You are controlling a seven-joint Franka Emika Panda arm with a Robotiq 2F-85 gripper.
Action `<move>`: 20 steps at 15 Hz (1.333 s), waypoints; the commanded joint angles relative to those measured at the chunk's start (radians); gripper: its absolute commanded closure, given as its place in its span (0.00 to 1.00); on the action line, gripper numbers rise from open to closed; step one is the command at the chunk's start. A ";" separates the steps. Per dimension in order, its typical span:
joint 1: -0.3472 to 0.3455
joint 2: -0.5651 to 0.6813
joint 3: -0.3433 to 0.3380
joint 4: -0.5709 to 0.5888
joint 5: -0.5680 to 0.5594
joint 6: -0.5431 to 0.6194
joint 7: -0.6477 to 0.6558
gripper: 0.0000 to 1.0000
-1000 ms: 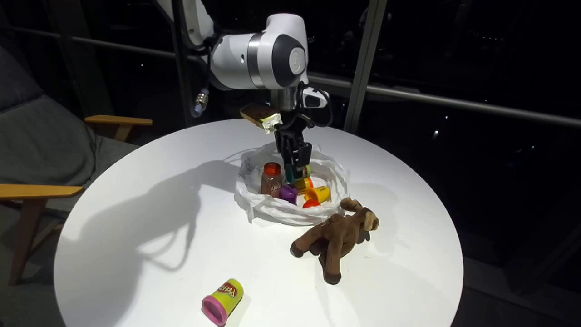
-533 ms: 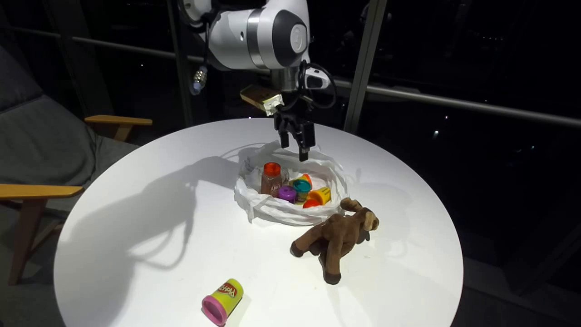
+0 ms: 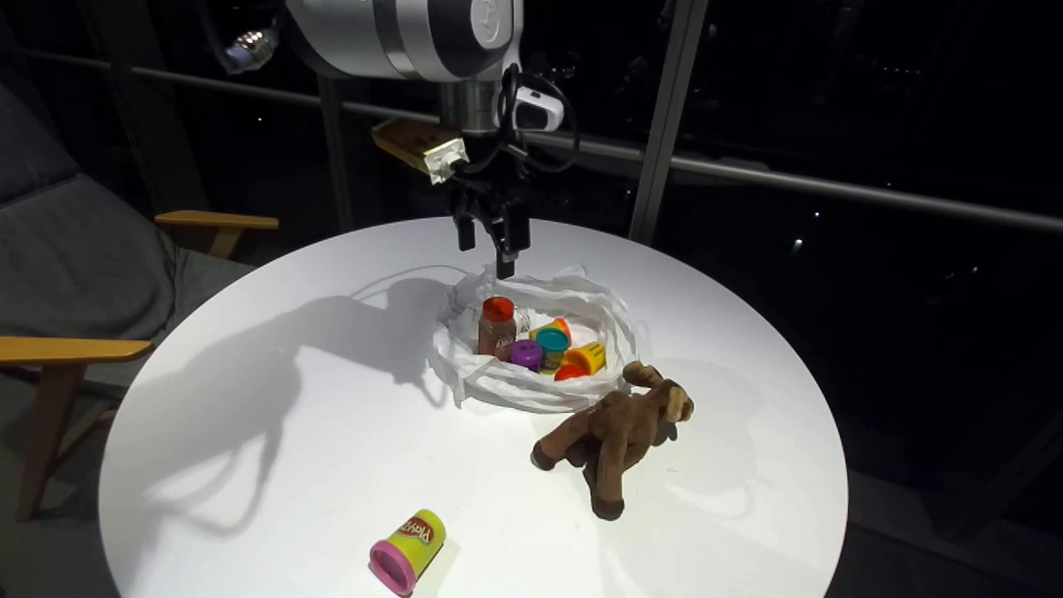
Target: Pick up the objects from the table and put them on the plastic
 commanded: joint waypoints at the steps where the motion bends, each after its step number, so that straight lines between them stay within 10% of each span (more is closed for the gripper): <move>1: 0.004 -0.147 0.010 -0.251 -0.001 0.122 -0.018 0.00; 11: -0.010 -0.364 0.031 -0.831 -0.081 0.286 -0.259 0.00; 15: 0.076 -0.397 -0.111 -1.023 -0.361 0.446 -0.118 0.00; 20: 0.148 -0.346 -0.256 -0.994 -0.555 0.556 -0.018 0.00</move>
